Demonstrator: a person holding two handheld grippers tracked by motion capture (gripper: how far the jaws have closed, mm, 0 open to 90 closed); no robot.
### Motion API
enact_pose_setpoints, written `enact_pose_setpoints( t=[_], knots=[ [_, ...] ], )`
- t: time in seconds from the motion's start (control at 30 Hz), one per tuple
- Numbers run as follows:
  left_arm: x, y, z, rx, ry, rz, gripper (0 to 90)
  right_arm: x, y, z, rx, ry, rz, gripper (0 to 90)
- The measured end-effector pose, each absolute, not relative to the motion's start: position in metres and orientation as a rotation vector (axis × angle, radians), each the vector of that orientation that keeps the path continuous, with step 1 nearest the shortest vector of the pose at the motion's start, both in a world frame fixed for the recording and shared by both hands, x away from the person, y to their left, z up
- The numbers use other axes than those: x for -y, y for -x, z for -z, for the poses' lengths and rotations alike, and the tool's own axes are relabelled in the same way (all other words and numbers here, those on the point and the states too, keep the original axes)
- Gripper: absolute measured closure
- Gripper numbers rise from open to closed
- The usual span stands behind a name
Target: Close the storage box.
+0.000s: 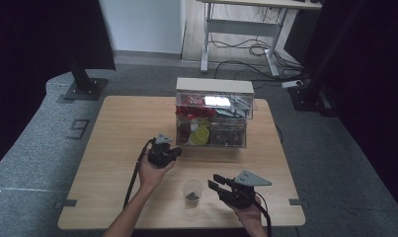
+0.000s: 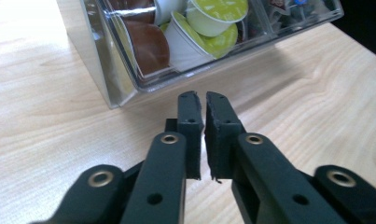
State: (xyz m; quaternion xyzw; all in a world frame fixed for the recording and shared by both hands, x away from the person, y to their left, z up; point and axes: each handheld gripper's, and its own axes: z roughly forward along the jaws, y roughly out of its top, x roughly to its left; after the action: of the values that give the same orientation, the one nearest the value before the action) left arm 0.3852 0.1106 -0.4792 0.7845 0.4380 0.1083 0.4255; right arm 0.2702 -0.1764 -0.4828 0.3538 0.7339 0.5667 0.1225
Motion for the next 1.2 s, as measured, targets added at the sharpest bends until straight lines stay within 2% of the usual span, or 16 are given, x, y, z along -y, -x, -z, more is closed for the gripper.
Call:
enact_pose_setpoints(
  t=[0.43,0.8,1.2],
  knots=[
    [-0.131,-0.354,0.485,-1.044,-1.941,-0.346,62.1,0.195,-0.277,0.489,-2.105,-1.106,-1.618,60.0],
    [-0.158,-0.322,0.499,-1.062,-1.946,-0.359,49.4,0.223,-0.279,0.515,-2.111,-1.182,-1.498,55.1],
    [-0.184,-0.285,0.53,-1.097,-1.979,-0.374,45.8,0.254,-0.276,0.542,-2.113,-1.313,-1.367,51.6]
  ],
)
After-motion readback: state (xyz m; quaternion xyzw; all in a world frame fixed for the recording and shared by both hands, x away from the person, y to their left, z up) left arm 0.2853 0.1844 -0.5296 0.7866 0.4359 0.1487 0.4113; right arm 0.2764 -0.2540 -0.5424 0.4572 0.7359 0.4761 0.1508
